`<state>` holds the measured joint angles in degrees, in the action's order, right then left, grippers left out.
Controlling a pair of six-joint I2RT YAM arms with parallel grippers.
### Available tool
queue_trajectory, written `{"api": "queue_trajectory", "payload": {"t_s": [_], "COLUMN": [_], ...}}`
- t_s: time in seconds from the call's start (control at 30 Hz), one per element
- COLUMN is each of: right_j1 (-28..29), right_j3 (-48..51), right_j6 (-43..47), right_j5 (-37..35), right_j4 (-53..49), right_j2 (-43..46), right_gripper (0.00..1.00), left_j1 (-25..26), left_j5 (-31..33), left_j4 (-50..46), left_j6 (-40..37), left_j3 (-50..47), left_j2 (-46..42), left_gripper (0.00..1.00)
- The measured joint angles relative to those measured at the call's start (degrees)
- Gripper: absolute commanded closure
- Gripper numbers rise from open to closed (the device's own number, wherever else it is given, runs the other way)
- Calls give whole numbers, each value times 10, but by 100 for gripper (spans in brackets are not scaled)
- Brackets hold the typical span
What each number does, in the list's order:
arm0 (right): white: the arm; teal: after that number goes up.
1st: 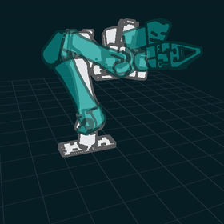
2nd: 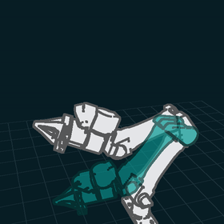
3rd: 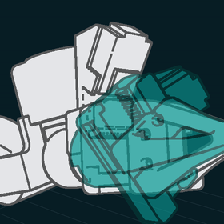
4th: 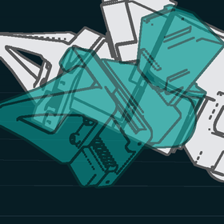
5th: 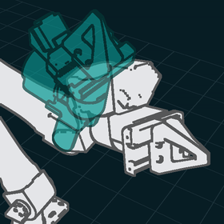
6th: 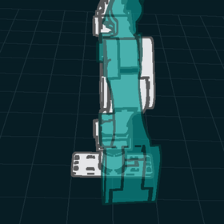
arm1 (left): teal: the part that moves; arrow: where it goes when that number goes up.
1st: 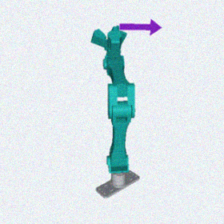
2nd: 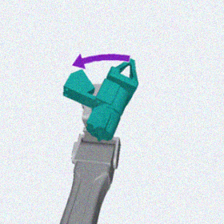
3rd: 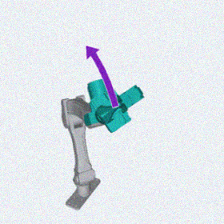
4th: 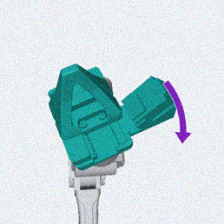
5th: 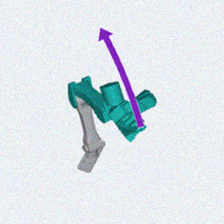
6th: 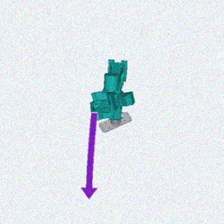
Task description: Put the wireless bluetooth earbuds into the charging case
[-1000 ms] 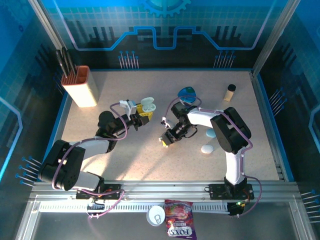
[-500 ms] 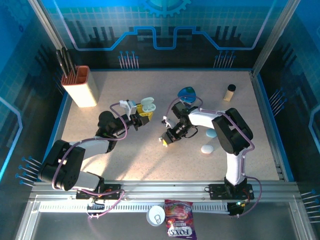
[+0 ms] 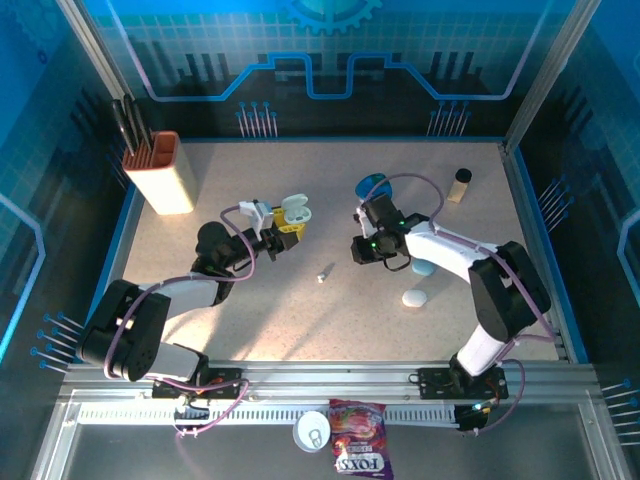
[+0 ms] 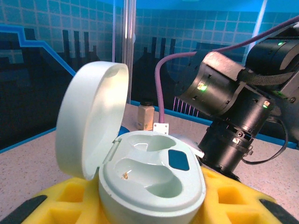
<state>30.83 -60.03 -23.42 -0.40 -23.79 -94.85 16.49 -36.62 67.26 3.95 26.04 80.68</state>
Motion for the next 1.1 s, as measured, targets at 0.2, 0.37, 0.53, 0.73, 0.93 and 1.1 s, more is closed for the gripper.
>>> {"api": "queue_trajectory", "payload": {"t_s": [0.2,0.37,0.53,0.73,0.93,1.1], "right_j1": [48,61,62,62,61,53], "right_j3": [5,5,5,6,36,113], "right_j6": [-98,-149,-172,-166,-105,-20], "right_j5": [-165,-235,-267,-270,-232,-139], "right_j4": [-12,-28,-41,-36,30,143], "right_j2": [6,6,6,15,83,178], "right_gripper": [80,81,81,81,81,81], "left_j1": [0,0,0,0,0,0], "left_j5": [0,0,-1,-3,-11,-22], "left_j4": [-1,1,2,3,3,3], "left_j6": [0,0,0,0,1,2], "left_j3": [0,0,0,0,0,0], "left_j2": [0,7,12,18,23,30], "left_gripper": [63,64,63,63,63,63]}}
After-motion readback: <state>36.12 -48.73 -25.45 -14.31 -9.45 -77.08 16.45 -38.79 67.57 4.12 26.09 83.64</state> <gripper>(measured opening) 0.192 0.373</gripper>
